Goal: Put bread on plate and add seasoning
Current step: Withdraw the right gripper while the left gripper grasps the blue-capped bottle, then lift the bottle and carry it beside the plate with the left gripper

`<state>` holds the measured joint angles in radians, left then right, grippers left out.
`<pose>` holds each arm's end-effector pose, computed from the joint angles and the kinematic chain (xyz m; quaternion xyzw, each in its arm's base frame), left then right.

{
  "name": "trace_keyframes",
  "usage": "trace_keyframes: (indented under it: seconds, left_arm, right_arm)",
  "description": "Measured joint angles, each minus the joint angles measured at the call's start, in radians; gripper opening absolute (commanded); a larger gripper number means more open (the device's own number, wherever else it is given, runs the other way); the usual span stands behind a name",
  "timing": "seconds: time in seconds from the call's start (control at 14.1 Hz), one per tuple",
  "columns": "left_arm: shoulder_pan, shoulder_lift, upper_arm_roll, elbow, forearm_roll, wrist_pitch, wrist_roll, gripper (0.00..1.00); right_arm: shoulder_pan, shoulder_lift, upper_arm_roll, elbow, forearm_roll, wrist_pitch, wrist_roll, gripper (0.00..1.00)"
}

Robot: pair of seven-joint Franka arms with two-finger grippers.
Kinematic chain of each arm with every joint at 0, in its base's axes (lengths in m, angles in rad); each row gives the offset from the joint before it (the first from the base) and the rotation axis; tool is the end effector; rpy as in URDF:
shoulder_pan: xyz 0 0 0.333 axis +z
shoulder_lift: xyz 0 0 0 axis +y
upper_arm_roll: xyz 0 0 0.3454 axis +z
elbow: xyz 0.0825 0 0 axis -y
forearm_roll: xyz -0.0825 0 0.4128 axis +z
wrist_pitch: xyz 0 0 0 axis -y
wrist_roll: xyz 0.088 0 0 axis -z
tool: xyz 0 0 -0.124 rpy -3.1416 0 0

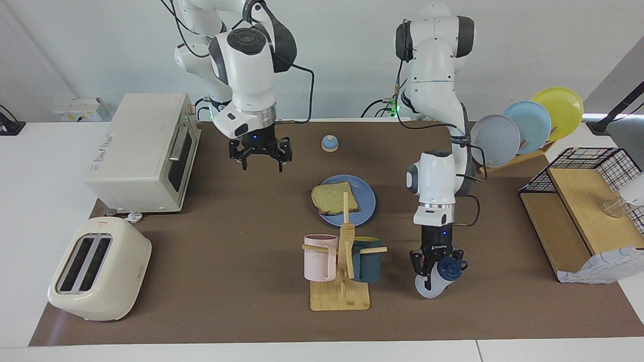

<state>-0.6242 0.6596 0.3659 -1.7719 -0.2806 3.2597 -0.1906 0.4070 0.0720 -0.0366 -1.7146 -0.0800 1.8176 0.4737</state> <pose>0.7283 -0.2127 0.3064 0.9029 0.0238 0.4256 0.0549 0.5805 0.2176 0.5429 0.9982 -0.0424 0.0306 0.0304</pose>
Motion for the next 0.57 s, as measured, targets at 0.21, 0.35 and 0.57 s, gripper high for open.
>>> trace_keyframes:
  seconds: [0.21,0.35,0.57]
  left_arm:
    - [0.002,-0.081,0.002,0.007,0.0,-0.147,0.009,0.0]
    - [0.002,-0.15,0.002,0.007,0.0,-0.25,0.05,0.0]
    - [0.001,-0.253,0.0,-0.003,0.0,-0.412,0.146,0.0]
  right_arm:
    - [-0.103,-0.077,0.0,0.062,0.016,-0.188,-0.088,1.0]
    - [-0.165,-0.138,0.0,0.073,0.034,-0.287,-0.141,1.0]
    - [-0.27,-0.185,0.004,0.077,0.07,-0.35,-0.222,1.0]
